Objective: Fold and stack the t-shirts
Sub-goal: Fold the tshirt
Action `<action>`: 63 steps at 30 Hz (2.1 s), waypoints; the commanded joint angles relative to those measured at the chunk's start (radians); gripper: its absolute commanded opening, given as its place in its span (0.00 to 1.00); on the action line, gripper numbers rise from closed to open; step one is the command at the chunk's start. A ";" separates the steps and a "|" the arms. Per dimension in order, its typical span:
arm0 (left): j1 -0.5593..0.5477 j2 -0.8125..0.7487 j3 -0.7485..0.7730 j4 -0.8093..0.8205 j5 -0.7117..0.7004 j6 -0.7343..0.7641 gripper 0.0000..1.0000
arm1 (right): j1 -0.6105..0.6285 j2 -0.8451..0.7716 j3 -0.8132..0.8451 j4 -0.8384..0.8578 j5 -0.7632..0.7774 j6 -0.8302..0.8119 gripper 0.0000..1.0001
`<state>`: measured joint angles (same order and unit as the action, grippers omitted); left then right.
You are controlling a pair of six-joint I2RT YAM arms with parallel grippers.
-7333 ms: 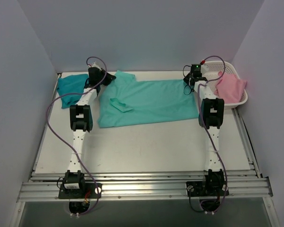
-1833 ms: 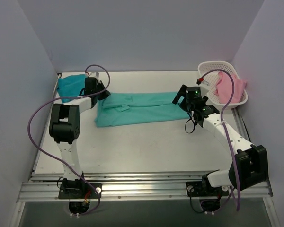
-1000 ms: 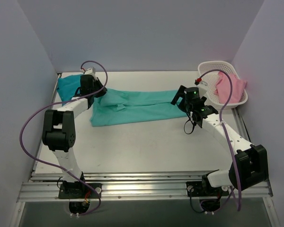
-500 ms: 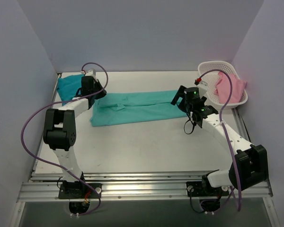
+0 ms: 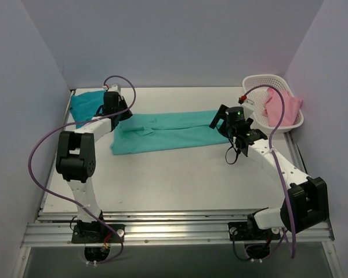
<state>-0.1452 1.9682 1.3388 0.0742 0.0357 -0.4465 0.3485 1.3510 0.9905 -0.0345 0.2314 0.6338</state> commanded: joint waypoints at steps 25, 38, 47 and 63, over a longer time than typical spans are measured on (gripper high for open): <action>0.038 0.144 0.203 -0.073 -0.096 0.000 0.39 | 0.004 0.007 -0.012 0.018 0.025 -0.019 0.90; 0.047 0.155 0.207 -0.073 -0.073 -0.003 0.36 | 0.004 0.016 -0.010 0.018 0.031 -0.019 0.90; 0.047 0.179 0.240 -0.135 -0.053 -0.001 0.35 | 0.004 0.011 -0.010 0.015 0.032 -0.019 0.89; 0.048 0.182 0.244 -0.126 -0.037 0.006 0.02 | 0.004 0.017 -0.019 0.021 0.040 -0.017 0.90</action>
<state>-0.1020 2.1456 1.5398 -0.0601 -0.0166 -0.4427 0.3485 1.3624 0.9806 -0.0261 0.2329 0.6254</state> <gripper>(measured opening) 0.034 0.895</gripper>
